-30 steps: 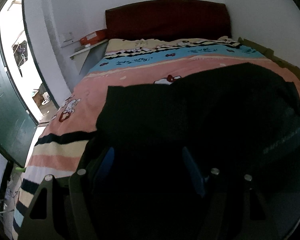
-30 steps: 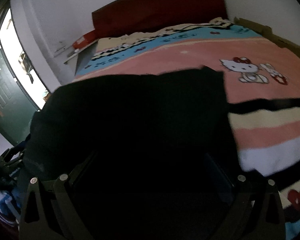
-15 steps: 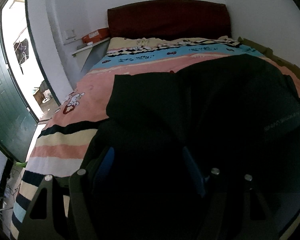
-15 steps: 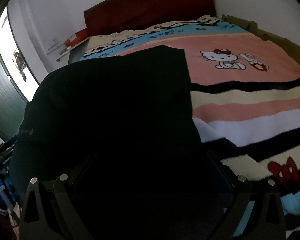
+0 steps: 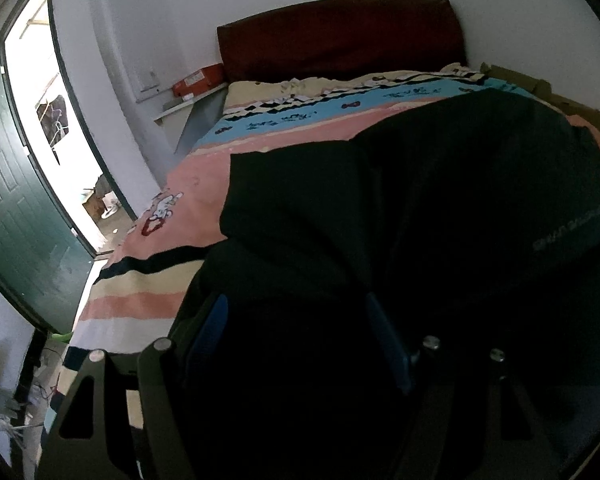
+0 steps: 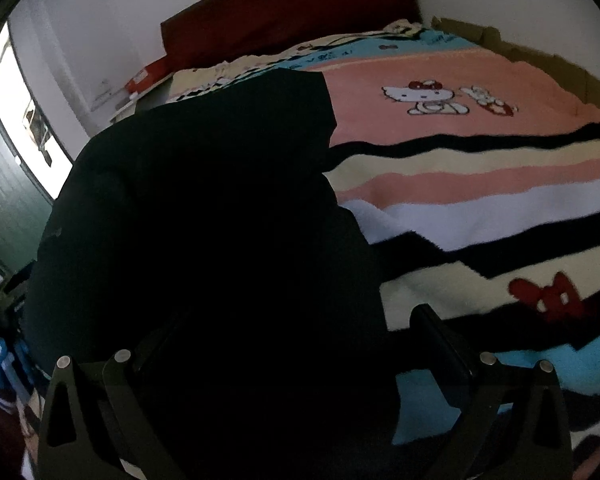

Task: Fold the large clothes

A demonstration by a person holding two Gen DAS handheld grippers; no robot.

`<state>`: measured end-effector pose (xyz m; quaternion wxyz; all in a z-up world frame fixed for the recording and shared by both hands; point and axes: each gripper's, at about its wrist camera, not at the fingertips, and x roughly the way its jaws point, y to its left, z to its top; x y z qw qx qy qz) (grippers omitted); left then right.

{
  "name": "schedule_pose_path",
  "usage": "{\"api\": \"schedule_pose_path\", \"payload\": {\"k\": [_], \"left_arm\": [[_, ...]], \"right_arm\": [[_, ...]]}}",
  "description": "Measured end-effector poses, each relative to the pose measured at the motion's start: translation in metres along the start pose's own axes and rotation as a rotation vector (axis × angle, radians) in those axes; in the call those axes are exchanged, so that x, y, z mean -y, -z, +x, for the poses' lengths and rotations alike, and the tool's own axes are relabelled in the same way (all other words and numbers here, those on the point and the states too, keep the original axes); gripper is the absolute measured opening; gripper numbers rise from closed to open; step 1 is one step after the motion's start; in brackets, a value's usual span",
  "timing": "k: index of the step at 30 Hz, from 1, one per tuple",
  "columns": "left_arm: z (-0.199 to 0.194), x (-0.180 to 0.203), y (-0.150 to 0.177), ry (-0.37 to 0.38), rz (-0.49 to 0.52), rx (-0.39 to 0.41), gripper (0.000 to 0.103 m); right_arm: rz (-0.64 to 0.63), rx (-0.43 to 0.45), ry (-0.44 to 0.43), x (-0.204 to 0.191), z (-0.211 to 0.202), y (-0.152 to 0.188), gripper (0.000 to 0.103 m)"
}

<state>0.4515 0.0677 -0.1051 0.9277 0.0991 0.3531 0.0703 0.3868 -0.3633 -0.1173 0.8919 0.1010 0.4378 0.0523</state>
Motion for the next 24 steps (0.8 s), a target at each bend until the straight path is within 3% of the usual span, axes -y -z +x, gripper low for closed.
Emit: {"api": "schedule_pose_path", "payload": {"k": [10,16,21,24], "left_arm": [[-0.008,-0.018,0.000,0.082,-0.057,0.001,0.070],[-0.027,-0.064,-0.007,0.138,-0.123,0.054,0.070],[-0.012,-0.105,-0.014,0.206,-0.199,-0.029,0.070],[0.016,-0.120,-0.010,0.307,-0.240,-0.138,0.070]], "right_arm": [[-0.155,0.013,0.035,-0.017,-0.019,0.000,0.102],[-0.148,0.021,0.024,-0.015,-0.021,-0.012,0.102],[-0.114,-0.019,-0.030,-0.005,-0.009,-0.036,0.102],[-0.066,-0.066,-0.064,0.003,0.010,-0.048,0.102]]}}
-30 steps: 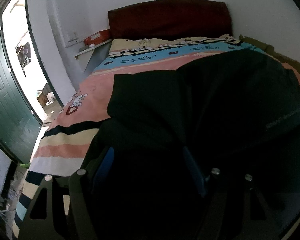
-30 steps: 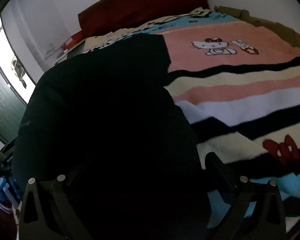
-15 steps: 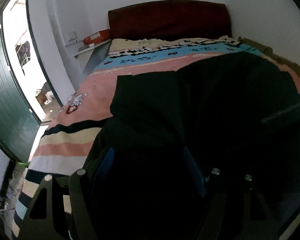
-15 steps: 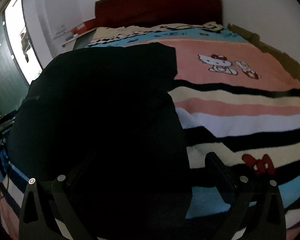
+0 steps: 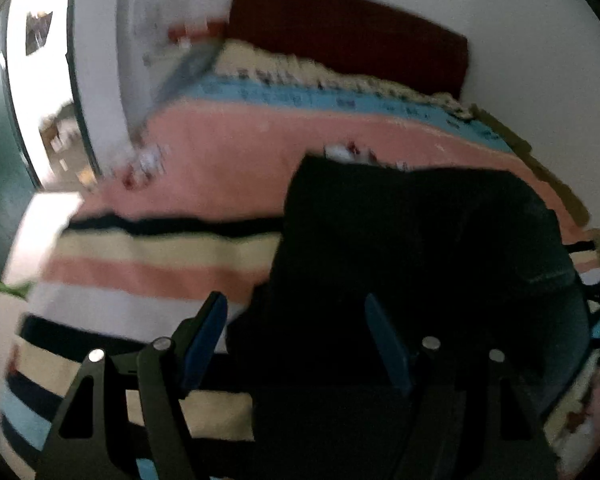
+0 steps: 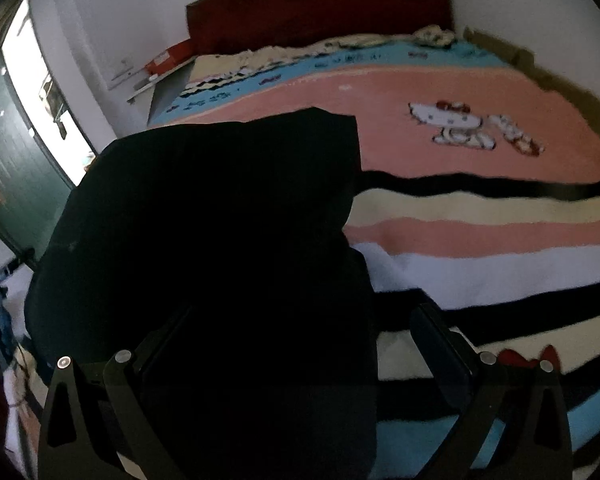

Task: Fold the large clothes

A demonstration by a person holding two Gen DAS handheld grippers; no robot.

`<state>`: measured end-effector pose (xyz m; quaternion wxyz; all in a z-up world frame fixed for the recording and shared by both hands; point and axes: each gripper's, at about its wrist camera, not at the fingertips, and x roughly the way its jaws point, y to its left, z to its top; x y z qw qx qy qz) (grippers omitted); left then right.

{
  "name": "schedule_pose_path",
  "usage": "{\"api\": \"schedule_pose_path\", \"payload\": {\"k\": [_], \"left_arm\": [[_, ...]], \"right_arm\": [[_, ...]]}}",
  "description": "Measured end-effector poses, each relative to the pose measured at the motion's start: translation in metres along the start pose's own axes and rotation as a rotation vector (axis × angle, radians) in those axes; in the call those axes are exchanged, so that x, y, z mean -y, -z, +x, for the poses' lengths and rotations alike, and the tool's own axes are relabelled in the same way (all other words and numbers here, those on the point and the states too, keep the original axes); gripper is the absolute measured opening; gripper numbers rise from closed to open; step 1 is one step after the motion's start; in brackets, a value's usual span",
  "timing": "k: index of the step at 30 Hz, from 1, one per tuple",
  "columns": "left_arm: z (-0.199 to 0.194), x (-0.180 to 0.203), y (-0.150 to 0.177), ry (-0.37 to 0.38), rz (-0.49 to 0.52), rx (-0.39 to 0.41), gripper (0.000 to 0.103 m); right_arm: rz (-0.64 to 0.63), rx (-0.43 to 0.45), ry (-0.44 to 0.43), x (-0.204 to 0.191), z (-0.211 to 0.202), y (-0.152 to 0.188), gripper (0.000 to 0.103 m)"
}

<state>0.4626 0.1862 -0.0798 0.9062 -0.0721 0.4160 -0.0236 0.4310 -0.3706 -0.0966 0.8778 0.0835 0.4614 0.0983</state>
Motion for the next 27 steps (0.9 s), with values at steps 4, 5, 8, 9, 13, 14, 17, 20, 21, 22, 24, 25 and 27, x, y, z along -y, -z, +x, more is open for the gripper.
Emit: {"api": "schedule_pose_path", "payload": {"k": [4,5,8,9,13,14,17,20,21,22,24,25,27], "left_arm": [[0.039,-0.029,0.010,0.121,-0.084,-0.138,0.076],[0.045,-0.032,0.012,0.127,-0.084,-0.152,0.087],[0.066,-0.038,0.019,0.138,-0.072,-0.189,0.101],[0.077,-0.039,0.021,0.175,-0.088,-0.220,0.103],[0.107,-0.046,0.030,0.320,-0.154,-0.309,0.103],[0.111,-0.048,0.031,0.352,-0.171,-0.317,0.103],[0.114,-0.053,0.036,0.417,-0.215,-0.313,0.103],[0.114,-0.045,0.042,0.488,-0.261,-0.310,0.103],[0.113,-0.038,0.043,0.503,-0.260,-0.298,0.102],[0.110,-0.033,0.044,0.514,-0.264,-0.281,0.102],[0.105,-0.025,0.046,0.557,-0.278,-0.260,0.085],[0.100,-0.019,0.047,0.569,-0.275,-0.242,0.078],[0.088,-0.014,0.046,0.575,-0.253,-0.199,0.054]], "right_arm": [[0.072,-0.102,-0.081,0.015,0.033,-0.007,0.102],[0.100,-0.139,-0.111,0.022,0.044,-0.007,0.102],[0.212,-0.235,-0.231,0.039,0.071,-0.001,0.102],[0.240,-0.268,-0.279,0.042,0.082,0.002,0.102],[0.206,-0.326,-0.358,0.038,0.104,0.008,0.102],[0.198,-0.336,-0.383,0.037,0.107,0.009,0.102],[0.191,-0.328,-0.427,0.036,0.110,0.014,0.102],[0.200,-0.290,-0.466,0.036,0.112,0.021,0.102],[0.209,-0.277,-0.479,0.036,0.114,0.024,0.102],[0.215,-0.270,-0.489,0.035,0.114,0.025,0.102],[0.221,-0.265,-0.520,0.031,0.114,0.027,0.102],[0.222,-0.258,-0.527,0.029,0.113,0.028,0.099],[0.214,-0.222,-0.558,0.023,0.105,0.027,0.071]]}}
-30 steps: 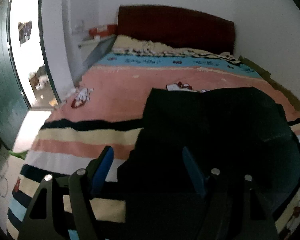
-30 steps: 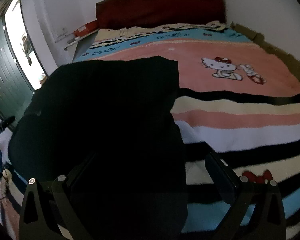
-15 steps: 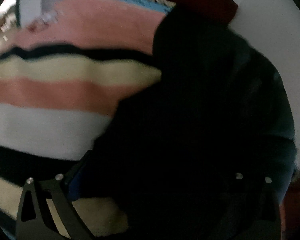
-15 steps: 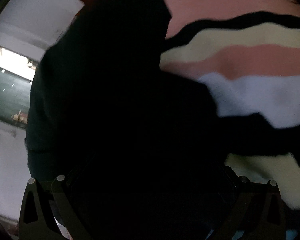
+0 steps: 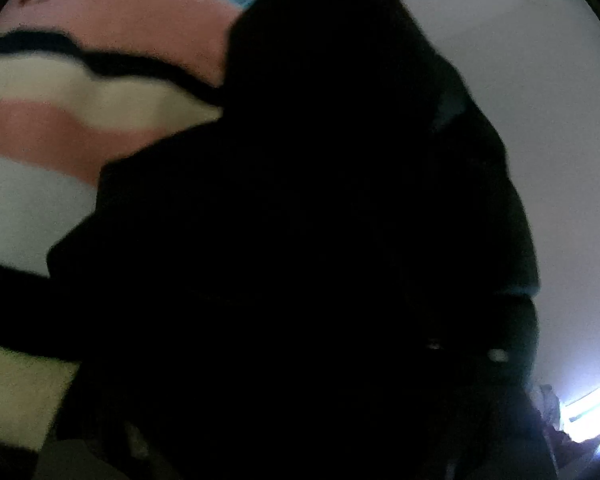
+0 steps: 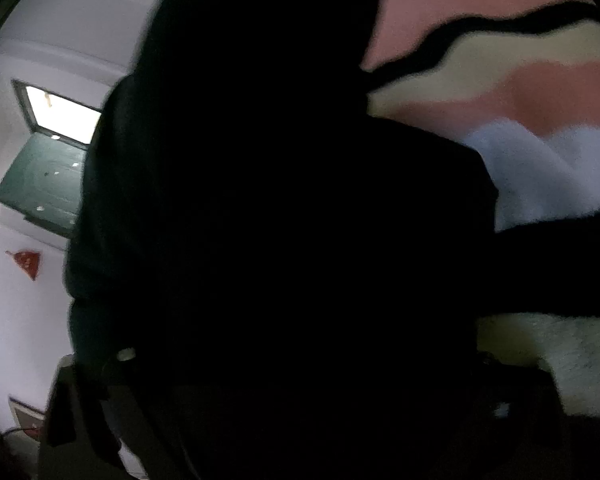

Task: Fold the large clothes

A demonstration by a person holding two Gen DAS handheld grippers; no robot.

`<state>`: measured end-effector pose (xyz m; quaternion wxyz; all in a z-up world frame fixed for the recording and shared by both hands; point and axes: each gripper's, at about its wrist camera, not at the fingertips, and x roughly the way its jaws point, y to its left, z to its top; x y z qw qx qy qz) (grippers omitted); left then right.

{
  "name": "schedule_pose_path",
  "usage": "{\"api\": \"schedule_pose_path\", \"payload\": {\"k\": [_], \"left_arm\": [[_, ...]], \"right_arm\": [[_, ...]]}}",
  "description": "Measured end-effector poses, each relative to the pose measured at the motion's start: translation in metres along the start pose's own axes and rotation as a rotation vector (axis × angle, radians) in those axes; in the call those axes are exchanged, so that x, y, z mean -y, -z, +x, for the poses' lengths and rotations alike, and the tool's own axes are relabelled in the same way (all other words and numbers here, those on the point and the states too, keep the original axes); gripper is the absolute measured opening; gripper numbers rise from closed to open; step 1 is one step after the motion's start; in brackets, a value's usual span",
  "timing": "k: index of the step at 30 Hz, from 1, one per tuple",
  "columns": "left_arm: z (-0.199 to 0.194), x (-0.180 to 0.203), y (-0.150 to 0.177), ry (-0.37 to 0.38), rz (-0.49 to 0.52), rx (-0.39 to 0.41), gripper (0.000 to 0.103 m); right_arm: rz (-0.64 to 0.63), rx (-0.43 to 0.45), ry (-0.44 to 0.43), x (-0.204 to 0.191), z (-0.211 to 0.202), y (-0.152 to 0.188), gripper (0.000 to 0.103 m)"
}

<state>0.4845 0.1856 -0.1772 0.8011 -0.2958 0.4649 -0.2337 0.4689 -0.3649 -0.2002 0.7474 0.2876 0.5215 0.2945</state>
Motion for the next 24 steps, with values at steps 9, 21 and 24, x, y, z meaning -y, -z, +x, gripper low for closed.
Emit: {"api": "schedule_pose_path", "payload": {"k": [9,21,24], "left_arm": [[-0.050,0.034,0.004,0.021,0.023,0.147,0.030],[-0.108,0.048,0.043,0.075,-0.012,0.196,0.030],[-0.085,0.038,0.046,-0.039,-0.003,0.127,0.031]], "right_arm": [[-0.248,0.121,0.039,-0.088,-0.031,0.011,0.022],[-0.275,0.196,0.021,-0.149,-0.082,0.043,0.021],[-0.196,0.157,0.120,-0.119,-0.066,0.041,0.024]]}}
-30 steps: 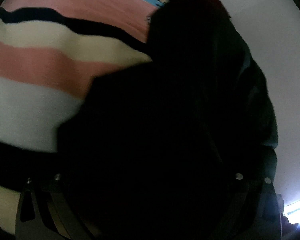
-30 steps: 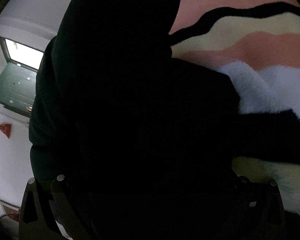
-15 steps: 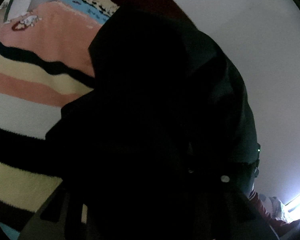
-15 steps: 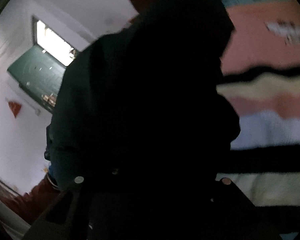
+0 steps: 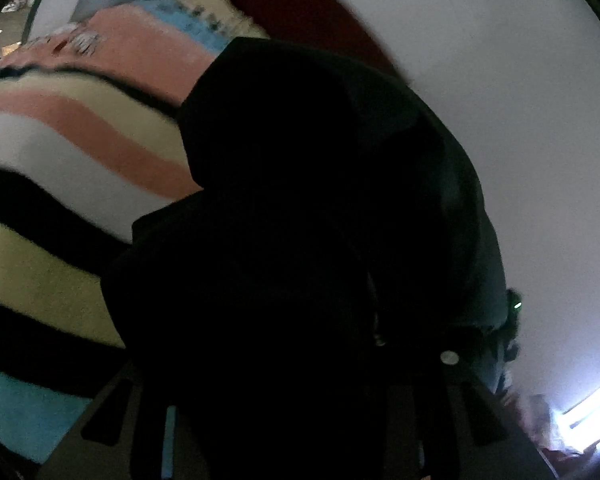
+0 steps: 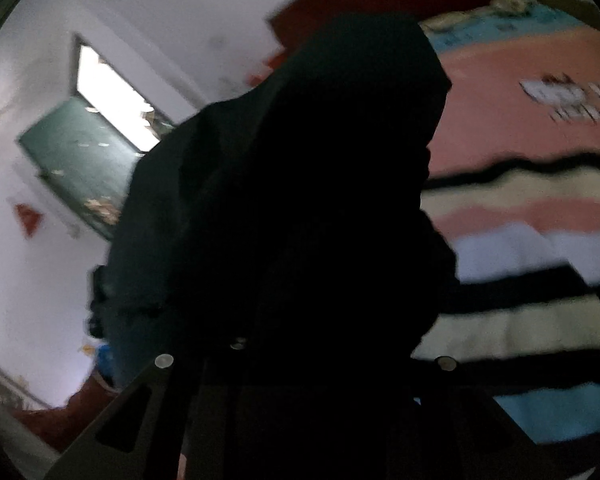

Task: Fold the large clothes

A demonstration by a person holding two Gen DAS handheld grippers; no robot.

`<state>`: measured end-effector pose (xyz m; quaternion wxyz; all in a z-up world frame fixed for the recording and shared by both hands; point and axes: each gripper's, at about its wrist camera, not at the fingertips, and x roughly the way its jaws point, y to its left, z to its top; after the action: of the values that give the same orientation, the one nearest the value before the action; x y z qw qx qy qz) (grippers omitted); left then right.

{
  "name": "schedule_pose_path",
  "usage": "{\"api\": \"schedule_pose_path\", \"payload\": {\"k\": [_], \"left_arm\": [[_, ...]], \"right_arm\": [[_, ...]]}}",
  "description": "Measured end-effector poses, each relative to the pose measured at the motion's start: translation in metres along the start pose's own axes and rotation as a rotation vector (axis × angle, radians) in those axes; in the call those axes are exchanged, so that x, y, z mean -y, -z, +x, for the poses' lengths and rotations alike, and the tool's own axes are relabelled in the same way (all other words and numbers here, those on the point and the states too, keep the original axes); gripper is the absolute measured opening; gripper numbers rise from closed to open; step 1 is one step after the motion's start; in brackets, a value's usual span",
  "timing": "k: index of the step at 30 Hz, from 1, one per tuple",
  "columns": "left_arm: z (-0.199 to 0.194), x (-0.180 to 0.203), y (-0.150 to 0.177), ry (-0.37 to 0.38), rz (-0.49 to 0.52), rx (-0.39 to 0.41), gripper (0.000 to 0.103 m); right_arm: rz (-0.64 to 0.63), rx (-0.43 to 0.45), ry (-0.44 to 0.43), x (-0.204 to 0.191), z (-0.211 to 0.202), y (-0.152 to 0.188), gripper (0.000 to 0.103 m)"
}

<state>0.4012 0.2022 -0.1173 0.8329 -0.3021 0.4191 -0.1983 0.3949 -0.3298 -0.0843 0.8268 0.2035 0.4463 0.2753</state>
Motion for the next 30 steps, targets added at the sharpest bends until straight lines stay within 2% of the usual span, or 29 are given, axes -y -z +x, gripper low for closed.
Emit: {"api": "schedule_pose_path", "payload": {"k": [1,2,3,4,7,8,11,14,17,21,24,26,27,30], "left_arm": [[0.005,-0.003,0.003,-0.063,0.032,-0.016,0.032],[0.001,-0.006,0.007,-0.084,0.045,-0.015,0.035],[-0.003,-0.008,0.008,-0.086,0.044,-0.012,0.037],[-0.007,-0.010,0.008,-0.080,0.041,-0.012,0.037],[-0.023,-0.011,0.011,-0.101,0.069,-0.016,0.043],[-0.026,-0.011,0.014,-0.104,0.074,-0.022,0.044],[-0.040,-0.019,0.028,-0.098,0.059,-0.025,0.045],[-0.049,-0.028,0.018,-0.106,0.015,-0.005,0.051],[-0.072,-0.031,0.018,-0.123,-0.022,0.037,0.051],[-0.097,-0.028,0.009,-0.202,-0.012,0.086,0.051],[-0.121,-0.011,0.014,-0.249,0.020,0.112,0.051],[-0.140,0.008,0.029,-0.279,0.040,0.131,0.051],[-0.160,0.028,0.056,-0.290,0.046,0.139,0.051],[-0.177,0.051,0.076,-0.344,0.079,0.165,0.052]], "right_arm": [[0.030,-0.019,0.051,0.009,0.011,0.002,0.031],[0.059,-0.029,0.101,0.018,0.017,0.006,0.035],[0.089,-0.028,0.144,0.028,0.021,0.011,0.044],[0.103,-0.016,0.174,0.028,0.022,0.009,0.057],[0.118,0.024,0.239,0.028,0.012,0.007,0.084],[0.102,0.038,0.283,0.028,0.003,0.005,0.088],[0.076,0.091,0.334,0.021,-0.023,0.006,0.091],[0.048,0.128,0.399,0.003,-0.053,0.007,0.094],[0.035,0.145,0.403,0.006,-0.079,0.028,0.094],[0.017,0.155,0.396,-0.006,-0.110,0.051,0.094],[-0.007,0.159,0.411,-0.028,-0.123,0.062,0.094],[-0.014,0.158,0.416,-0.038,-0.128,0.069,0.095],[-0.021,0.157,0.423,-0.044,-0.129,0.075,0.095],[-0.048,0.150,0.449,-0.061,-0.132,0.093,0.097]]}}
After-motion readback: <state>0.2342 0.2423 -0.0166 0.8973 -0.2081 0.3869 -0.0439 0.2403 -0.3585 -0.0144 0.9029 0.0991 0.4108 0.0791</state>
